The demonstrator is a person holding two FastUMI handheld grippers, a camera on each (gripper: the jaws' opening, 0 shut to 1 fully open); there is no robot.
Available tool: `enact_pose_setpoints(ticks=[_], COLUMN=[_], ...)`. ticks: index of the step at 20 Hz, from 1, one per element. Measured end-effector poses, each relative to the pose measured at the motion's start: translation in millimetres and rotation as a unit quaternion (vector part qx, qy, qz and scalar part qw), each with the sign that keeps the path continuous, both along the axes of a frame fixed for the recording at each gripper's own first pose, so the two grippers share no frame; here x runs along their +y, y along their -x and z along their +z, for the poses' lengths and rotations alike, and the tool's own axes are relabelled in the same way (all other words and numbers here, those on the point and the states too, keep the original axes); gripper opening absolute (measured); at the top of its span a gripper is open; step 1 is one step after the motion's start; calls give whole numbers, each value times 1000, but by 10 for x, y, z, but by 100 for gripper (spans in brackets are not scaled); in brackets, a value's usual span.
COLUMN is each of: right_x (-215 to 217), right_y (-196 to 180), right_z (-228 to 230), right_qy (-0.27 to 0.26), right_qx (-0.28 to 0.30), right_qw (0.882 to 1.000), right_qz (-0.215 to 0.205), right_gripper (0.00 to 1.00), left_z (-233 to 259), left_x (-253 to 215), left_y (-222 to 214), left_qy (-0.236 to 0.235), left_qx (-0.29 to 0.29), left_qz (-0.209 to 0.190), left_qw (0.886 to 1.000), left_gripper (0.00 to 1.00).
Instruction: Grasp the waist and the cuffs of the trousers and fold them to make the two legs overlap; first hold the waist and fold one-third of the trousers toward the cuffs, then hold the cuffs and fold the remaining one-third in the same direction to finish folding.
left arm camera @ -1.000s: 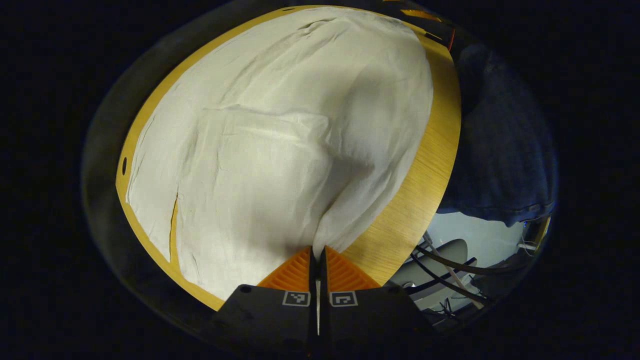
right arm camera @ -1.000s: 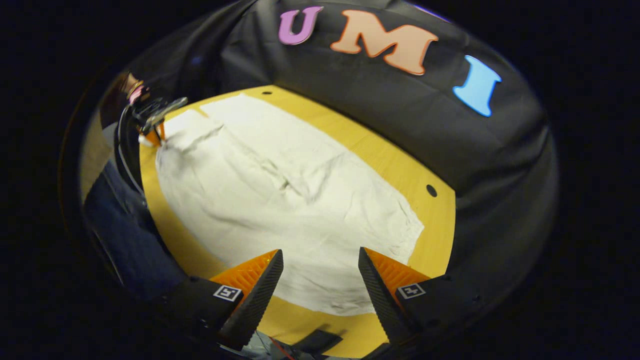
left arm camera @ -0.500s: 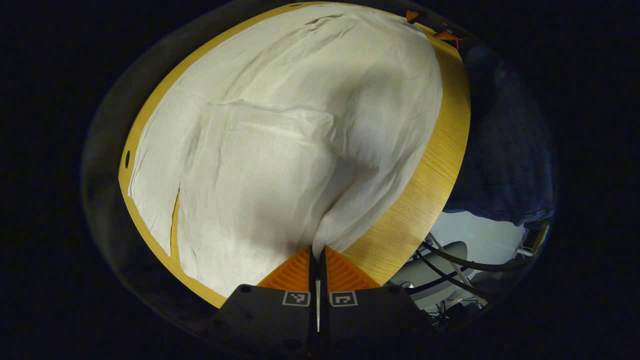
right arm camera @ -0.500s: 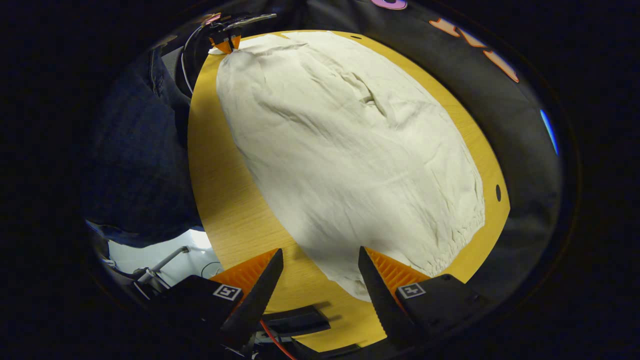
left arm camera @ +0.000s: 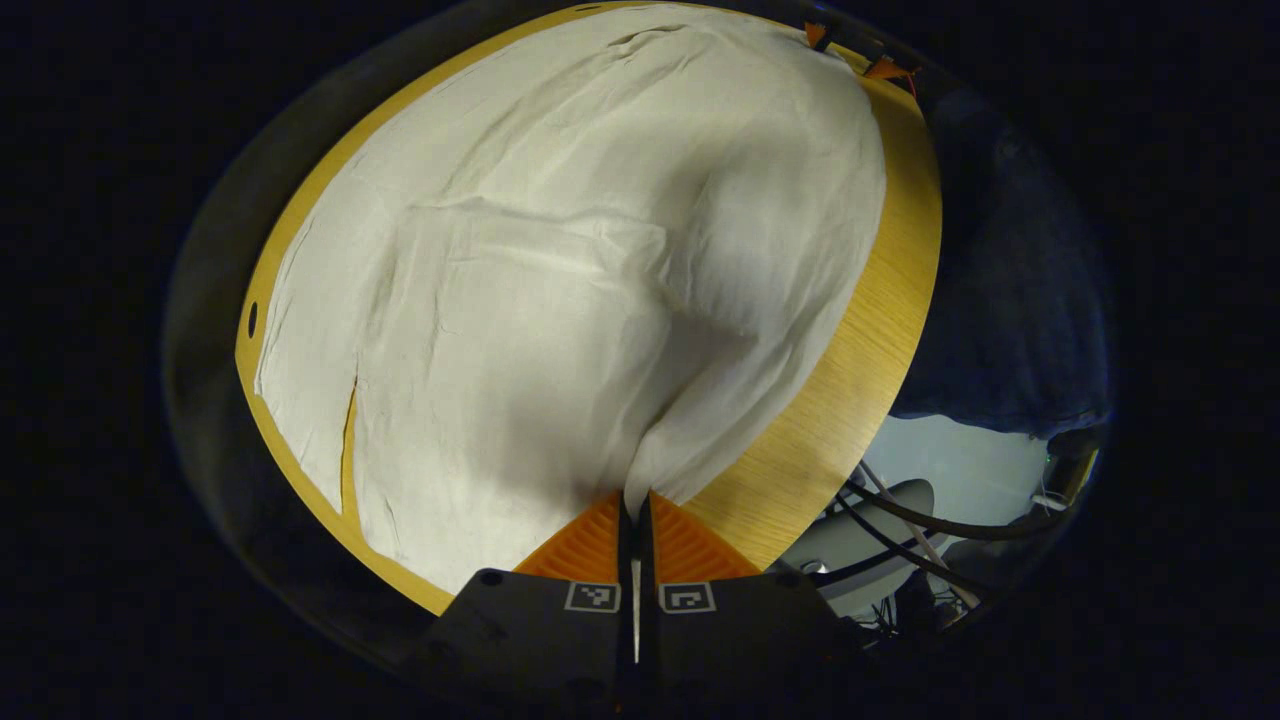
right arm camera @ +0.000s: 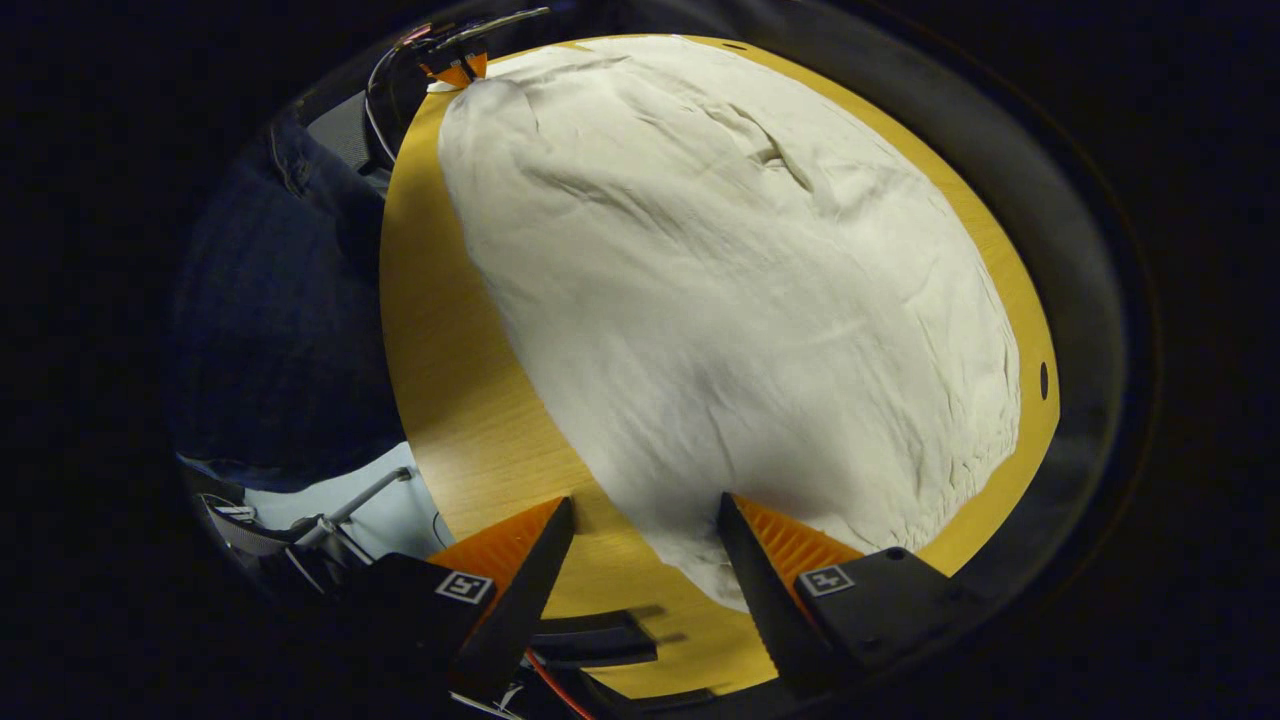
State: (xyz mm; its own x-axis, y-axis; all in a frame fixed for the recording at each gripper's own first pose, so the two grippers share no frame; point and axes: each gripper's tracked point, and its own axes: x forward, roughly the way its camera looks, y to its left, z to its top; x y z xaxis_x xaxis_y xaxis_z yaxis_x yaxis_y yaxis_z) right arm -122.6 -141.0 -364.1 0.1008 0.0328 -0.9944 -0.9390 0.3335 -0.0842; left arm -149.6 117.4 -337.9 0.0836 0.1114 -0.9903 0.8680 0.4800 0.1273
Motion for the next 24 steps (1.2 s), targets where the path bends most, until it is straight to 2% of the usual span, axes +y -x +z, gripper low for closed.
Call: enact_pose_setpoints(ticks=[2, 4, 5, 7, 9, 12, 14, 15, 19, 21, 24], right_x=[-1, -26, -47, -79, -84, -79, -87, -79, -97, -98, -35], right_y=[-13, -48, -65, -102, -103, -126, -133, -158, -165, -190, -270], right_z=[12, 11, 41, 29, 50, 37, 24, 24, 36, 71, 208], right_qy=[6, 13, 19, 30, 38, 44, 49, 53, 66, 71, 59], right_qx=[1, -1, -4, -12, -16, -15, -12, -14, -32, -49, -77], right_qw=[1000, 1000, 999, 999, 999, 998, 997, 996, 993, 991, 986], right_qz=[-6, -19, -28, -35, -30, -36, -54, -64, -92, -103, -137], right_gripper=[94, 83, 62, 34, 19, 14, 7, 10, 6, 6, 5], left_z=[1, -1, 0, 0, -5, 6, 5, 6, 9, 14, 156], left_x=[-2, -6, -10, -11, 3, -23, -19, -21, -29, -13, 67], left_y=[5, 9, 12, 12, 8, 10, 14, 21, 26, 39, -65], left_qy=[0, 0, 1, 2, 2, 13, 16, 17, 22, 16, -5], left_qx=[4, 5, 5, 4, 6, 9, 13, 14, 16, 21, 16], left_qz=[0, 2, 2, 3, 1, -1, 4, 8, 14, 29, 20], left_qw=[1000, 1000, 1000, 1000, 1000, 1000, 1000, 1000, 1000, 999, 1000], left_gripper=[0, 0, 0, 0, 0, 0, 0, 0, 0, 0, 0])
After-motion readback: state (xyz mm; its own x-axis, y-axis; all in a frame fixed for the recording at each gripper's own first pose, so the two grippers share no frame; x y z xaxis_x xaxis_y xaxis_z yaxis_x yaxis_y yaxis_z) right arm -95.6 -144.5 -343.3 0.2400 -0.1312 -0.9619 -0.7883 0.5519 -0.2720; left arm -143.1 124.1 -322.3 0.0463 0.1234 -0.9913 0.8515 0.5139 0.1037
